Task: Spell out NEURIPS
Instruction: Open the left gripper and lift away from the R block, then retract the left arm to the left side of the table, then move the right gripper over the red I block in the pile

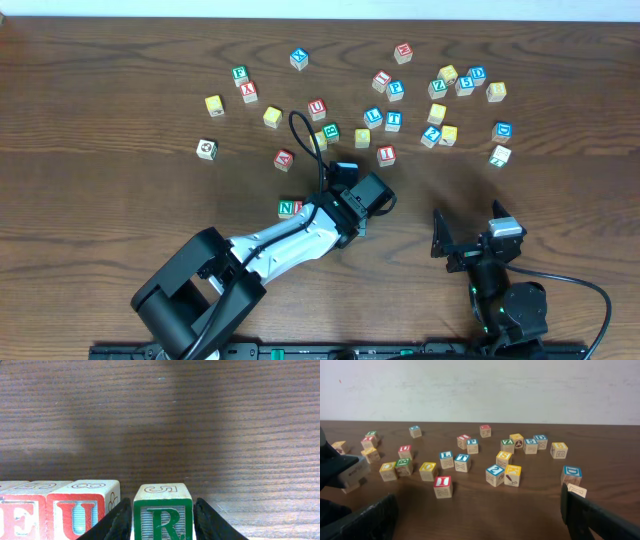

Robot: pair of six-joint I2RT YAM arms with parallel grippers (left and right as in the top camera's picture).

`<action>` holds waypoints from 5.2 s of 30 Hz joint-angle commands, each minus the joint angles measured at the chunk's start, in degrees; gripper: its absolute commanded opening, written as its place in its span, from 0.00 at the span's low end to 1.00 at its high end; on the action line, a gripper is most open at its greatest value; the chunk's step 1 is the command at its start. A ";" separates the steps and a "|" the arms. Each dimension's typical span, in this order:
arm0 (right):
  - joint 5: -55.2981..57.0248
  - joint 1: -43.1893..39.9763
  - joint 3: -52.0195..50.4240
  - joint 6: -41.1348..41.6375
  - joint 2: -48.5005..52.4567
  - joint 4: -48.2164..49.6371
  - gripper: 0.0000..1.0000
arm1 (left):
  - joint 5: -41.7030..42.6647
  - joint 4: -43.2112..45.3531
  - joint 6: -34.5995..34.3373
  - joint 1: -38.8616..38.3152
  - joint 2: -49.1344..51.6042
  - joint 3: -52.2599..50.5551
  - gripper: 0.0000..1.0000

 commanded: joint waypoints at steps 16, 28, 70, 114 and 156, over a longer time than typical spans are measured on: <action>-0.09 -0.44 -0.07 -0.33 -0.02 -0.22 0.99 | -0.13 -0.20 -0.24 0.04 0.39 -0.26 0.40; -0.09 -0.44 -0.07 -0.33 -0.02 -0.24 0.99 | -0.13 -1.07 0.37 0.04 -1.49 0.20 0.40; -0.09 -0.44 -0.07 -0.33 -0.02 -0.24 0.99 | -0.13 -2.82 3.80 0.04 -14.36 0.20 0.62; -0.09 -0.44 -0.07 -0.33 0.02 -0.24 0.99 | -0.09 -20.96 20.04 19.69 -42.05 1.90 0.96; -0.09 -0.44 -0.07 -0.33 0.02 -0.22 0.99 | 25.14 -22.10 30.82 49.55 -43.78 1.86 0.98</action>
